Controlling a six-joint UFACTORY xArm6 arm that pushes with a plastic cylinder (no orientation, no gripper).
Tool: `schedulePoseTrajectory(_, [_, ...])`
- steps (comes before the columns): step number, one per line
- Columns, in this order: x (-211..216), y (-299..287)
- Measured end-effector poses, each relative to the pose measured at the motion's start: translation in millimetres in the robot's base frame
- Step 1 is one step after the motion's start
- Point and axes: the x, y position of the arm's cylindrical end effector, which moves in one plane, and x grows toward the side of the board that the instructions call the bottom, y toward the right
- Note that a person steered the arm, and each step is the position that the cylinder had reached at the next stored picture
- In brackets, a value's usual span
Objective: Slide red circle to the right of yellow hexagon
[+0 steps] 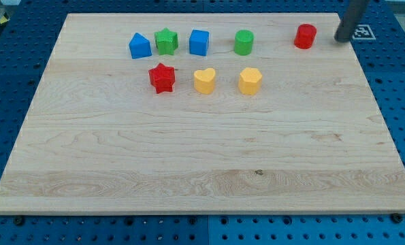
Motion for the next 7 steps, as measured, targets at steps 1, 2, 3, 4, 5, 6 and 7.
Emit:
schedulePoseTrajectory(1, [-54, -8])
schedulePoseTrajectory(2, [-54, -25])
schedulePoseTrajectory(3, [-35, -44])
schedulePoseTrajectory(4, [-2, -59])
schedulePoseTrajectory(5, [27, -76])
schedulePoseTrajectory(6, [51, -89])
schedulePoseTrajectory(7, [75, -92])
